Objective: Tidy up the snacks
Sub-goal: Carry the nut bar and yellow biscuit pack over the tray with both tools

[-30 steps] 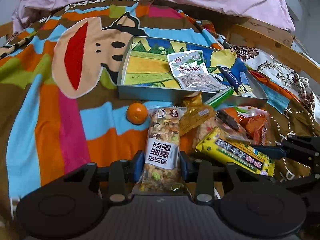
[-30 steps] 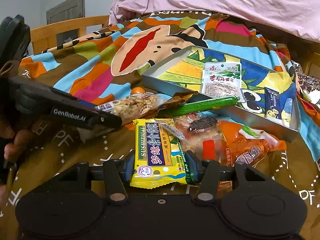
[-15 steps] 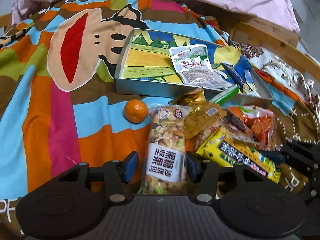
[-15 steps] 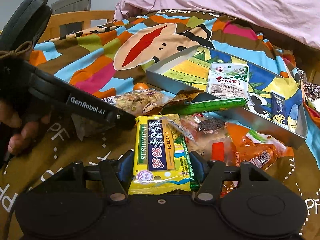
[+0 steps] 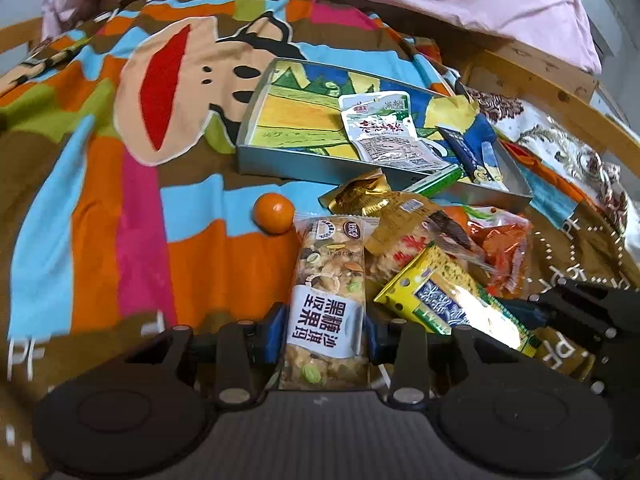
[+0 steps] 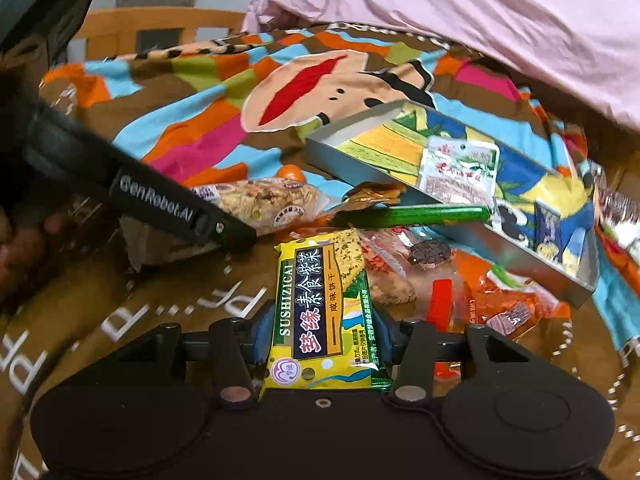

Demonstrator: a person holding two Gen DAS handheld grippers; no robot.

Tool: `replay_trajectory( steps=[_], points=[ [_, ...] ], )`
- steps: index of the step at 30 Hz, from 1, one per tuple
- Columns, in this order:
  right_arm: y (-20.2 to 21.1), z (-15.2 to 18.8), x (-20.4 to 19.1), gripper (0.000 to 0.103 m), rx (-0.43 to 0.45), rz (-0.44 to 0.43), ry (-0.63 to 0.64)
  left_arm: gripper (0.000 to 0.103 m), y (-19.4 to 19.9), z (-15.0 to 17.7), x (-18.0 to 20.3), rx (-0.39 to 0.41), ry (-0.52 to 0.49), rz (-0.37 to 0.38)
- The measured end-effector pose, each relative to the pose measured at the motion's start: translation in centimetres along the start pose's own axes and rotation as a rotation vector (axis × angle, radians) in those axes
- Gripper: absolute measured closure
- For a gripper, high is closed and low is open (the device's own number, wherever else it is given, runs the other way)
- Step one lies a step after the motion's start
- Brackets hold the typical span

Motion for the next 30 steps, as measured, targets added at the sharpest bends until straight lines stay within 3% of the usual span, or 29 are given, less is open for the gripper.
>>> replay_trajectory(
  steps=[6,11,19,27,30],
  points=[
    [3.1,0.4,-1.8,0.053,0.063,0.091,0.143,0.061,3.0,1.8,0.7,0.022,0.034,0.015],
    [5.3,0.8,-1.9,0.053,0.096,0.110,0.123,0.061,5.0,2.3,1.5,0.046,0.056,0.028],
    [8.4,-0.3,-0.2,0.053,0.219,0.181,0.073,0.061,8.5,1.2,4.1,0.169,0.054,0.052],
    [10.2,-2.0,2.5,0.053,0.315,0.202,0.004,0.061,11.0,-1.6,5.1,0.329,0.068,0.017],
    [11.0,-2.5,4.3,0.052,0.346,0.218,-0.026,0.061,11.1,-3.6,6.1,0.387,0.064,0.042]
  ],
)
Point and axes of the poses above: each gripper's, at about its wrist camera, not at the fingertips, and y roughly against the way its jaws point, x to its right, z to its underside, the point moved 9 cm from there along -y, roughly the way its jaws point, and after that the axes turned 8 degrees about -x, right-handed, at the moved point
